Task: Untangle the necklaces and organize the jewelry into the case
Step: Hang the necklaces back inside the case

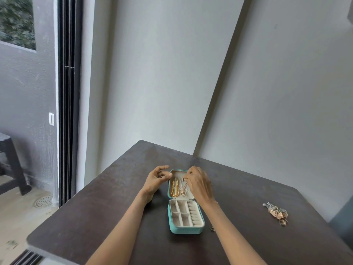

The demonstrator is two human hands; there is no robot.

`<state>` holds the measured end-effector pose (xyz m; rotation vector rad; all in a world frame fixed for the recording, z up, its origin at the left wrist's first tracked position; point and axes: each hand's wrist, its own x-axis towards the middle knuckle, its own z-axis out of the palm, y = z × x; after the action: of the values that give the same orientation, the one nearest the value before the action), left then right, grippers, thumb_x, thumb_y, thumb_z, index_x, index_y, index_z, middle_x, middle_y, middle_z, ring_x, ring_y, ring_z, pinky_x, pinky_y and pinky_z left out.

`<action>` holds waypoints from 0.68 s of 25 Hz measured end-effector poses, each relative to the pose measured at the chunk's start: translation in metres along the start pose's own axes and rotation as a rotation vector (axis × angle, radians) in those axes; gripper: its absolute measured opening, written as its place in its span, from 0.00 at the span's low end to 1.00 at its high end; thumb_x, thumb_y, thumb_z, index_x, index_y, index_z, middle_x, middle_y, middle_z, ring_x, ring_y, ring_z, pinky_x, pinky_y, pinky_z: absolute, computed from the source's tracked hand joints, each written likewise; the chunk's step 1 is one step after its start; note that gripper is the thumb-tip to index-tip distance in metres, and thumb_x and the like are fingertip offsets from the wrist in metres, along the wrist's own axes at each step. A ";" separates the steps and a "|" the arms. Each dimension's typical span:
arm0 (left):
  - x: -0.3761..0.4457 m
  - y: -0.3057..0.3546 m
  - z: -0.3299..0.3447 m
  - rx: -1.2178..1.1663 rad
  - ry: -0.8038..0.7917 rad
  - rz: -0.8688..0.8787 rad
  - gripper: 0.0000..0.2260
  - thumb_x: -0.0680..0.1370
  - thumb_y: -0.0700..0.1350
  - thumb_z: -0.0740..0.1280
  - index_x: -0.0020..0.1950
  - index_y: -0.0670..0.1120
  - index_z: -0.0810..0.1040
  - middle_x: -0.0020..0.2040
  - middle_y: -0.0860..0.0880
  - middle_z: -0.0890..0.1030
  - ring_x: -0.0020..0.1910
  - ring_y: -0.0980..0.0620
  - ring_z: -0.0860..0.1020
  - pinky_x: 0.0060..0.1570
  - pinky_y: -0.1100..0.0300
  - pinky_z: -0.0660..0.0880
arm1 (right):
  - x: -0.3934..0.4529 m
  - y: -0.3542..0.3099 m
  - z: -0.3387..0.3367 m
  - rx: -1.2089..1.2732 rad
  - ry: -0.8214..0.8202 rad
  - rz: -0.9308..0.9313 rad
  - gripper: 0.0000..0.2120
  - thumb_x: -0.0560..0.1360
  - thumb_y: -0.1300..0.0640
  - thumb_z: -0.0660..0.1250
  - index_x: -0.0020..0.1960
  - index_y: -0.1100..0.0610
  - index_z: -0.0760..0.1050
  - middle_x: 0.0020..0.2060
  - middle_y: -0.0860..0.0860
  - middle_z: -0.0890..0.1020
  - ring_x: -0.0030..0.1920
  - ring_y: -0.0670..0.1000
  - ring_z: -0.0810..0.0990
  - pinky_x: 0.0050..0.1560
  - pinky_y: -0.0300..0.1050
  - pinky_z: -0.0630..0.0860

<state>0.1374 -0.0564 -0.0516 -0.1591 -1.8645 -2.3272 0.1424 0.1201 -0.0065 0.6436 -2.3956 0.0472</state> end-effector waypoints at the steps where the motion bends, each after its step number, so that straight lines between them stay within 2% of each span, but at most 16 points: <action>1: -0.001 0.001 0.000 -0.005 0.008 0.001 0.15 0.74 0.34 0.69 0.59 0.39 0.74 0.34 0.54 0.83 0.36 0.61 0.80 0.43 0.71 0.75 | -0.002 0.000 0.001 0.019 0.015 0.018 0.10 0.61 0.56 0.79 0.35 0.51 0.79 0.37 0.47 0.77 0.36 0.49 0.77 0.33 0.41 0.75; 4: -0.006 0.006 0.001 -0.017 0.021 -0.001 0.15 0.74 0.33 0.68 0.60 0.40 0.74 0.33 0.56 0.83 0.33 0.64 0.79 0.37 0.75 0.72 | -0.012 0.000 0.001 0.082 0.099 0.109 0.05 0.68 0.61 0.71 0.42 0.52 0.79 0.41 0.48 0.75 0.38 0.50 0.76 0.35 0.43 0.76; 7: -0.009 0.010 0.003 -0.015 0.013 -0.007 0.15 0.74 0.33 0.68 0.61 0.40 0.75 0.32 0.57 0.83 0.32 0.65 0.78 0.34 0.77 0.70 | -0.027 -0.003 -0.002 0.070 0.172 0.066 0.15 0.69 0.61 0.56 0.40 0.49 0.80 0.38 0.48 0.74 0.38 0.49 0.72 0.32 0.43 0.74; 10: -0.012 0.013 0.006 -0.011 0.016 -0.022 0.15 0.75 0.32 0.66 0.62 0.38 0.75 0.32 0.58 0.82 0.32 0.66 0.78 0.34 0.77 0.70 | -0.039 -0.005 -0.001 -0.020 0.179 -0.020 0.18 0.69 0.59 0.54 0.38 0.47 0.82 0.35 0.46 0.73 0.39 0.47 0.66 0.37 0.40 0.67; 12: -0.015 0.015 0.007 -0.007 0.020 -0.028 0.15 0.75 0.32 0.66 0.62 0.38 0.75 0.32 0.58 0.83 0.32 0.66 0.78 0.34 0.78 0.70 | -0.043 -0.006 0.000 -0.036 0.157 -0.015 0.18 0.69 0.59 0.55 0.39 0.45 0.83 0.35 0.45 0.73 0.39 0.47 0.66 0.38 0.39 0.63; 15: -0.017 0.016 0.008 -0.001 0.030 -0.031 0.15 0.75 0.33 0.66 0.62 0.37 0.75 0.33 0.59 0.83 0.33 0.67 0.78 0.34 0.77 0.70 | -0.046 -0.007 0.001 -0.004 0.155 -0.061 0.16 0.69 0.60 0.59 0.38 0.44 0.82 0.35 0.44 0.73 0.40 0.46 0.66 0.38 0.39 0.65; 17: -0.018 0.017 0.010 0.004 0.033 -0.035 0.15 0.75 0.33 0.66 0.62 0.36 0.75 0.33 0.59 0.83 0.32 0.67 0.78 0.34 0.77 0.70 | -0.048 -0.007 0.000 0.005 0.162 -0.093 0.18 0.69 0.61 0.57 0.39 0.44 0.82 0.35 0.44 0.73 0.40 0.46 0.66 0.37 0.39 0.68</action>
<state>0.1576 -0.0496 -0.0363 -0.0877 -1.8716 -2.3336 0.1779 0.1344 -0.0357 0.7247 -2.2086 0.0626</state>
